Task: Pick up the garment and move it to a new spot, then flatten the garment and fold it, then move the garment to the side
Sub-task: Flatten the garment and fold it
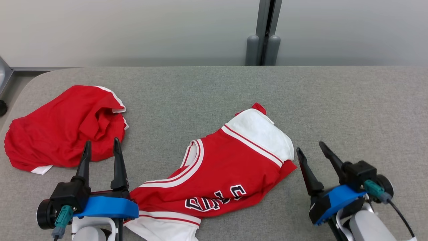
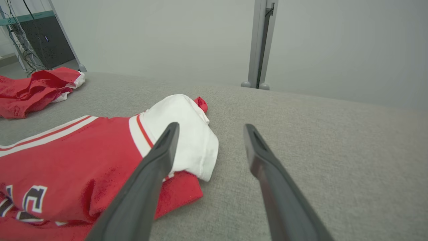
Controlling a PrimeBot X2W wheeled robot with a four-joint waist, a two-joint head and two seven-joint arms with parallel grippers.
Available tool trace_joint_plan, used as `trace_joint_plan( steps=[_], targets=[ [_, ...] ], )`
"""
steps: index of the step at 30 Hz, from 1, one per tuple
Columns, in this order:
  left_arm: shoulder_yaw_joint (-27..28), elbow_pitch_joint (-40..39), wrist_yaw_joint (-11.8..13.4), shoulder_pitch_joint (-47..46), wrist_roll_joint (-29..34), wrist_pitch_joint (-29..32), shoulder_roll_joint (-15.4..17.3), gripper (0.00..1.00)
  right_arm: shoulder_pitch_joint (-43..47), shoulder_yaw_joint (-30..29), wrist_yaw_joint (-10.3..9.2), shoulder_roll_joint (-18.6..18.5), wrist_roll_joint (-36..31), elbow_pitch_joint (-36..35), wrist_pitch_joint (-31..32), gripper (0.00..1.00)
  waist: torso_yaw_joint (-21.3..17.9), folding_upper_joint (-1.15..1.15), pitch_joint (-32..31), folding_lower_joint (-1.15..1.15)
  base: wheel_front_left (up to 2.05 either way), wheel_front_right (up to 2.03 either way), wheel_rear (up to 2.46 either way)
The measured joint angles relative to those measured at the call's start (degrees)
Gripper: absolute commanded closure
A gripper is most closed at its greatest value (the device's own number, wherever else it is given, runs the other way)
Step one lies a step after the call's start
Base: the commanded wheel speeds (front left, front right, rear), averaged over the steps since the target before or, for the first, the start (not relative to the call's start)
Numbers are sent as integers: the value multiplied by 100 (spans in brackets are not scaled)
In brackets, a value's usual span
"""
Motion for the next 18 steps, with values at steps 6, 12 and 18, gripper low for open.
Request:
trace_joint_plan(
  steps=[6, 12, 18],
  targets=[
    [-11, -23, -19, -18, 25, 0, 0, 0, 354, -176, 0, 170, -163, -104, 192, 0, 33, 0, 59, 0, 0, 0, 0],
    [-75, -22, -45, -81, 35, 1, 0, 0, 320, -208, 0, 308, -197, 240, 269, 0, 165, 0, 131, 0, 0, 0, 0],
    [-213, -3, -43, -134, 41, 0, 0, 0, 5, -232, 0, 344, -307, 1073, 252, 0, 359, 0, 190, 0, 0, 0, 0]
  ],
)
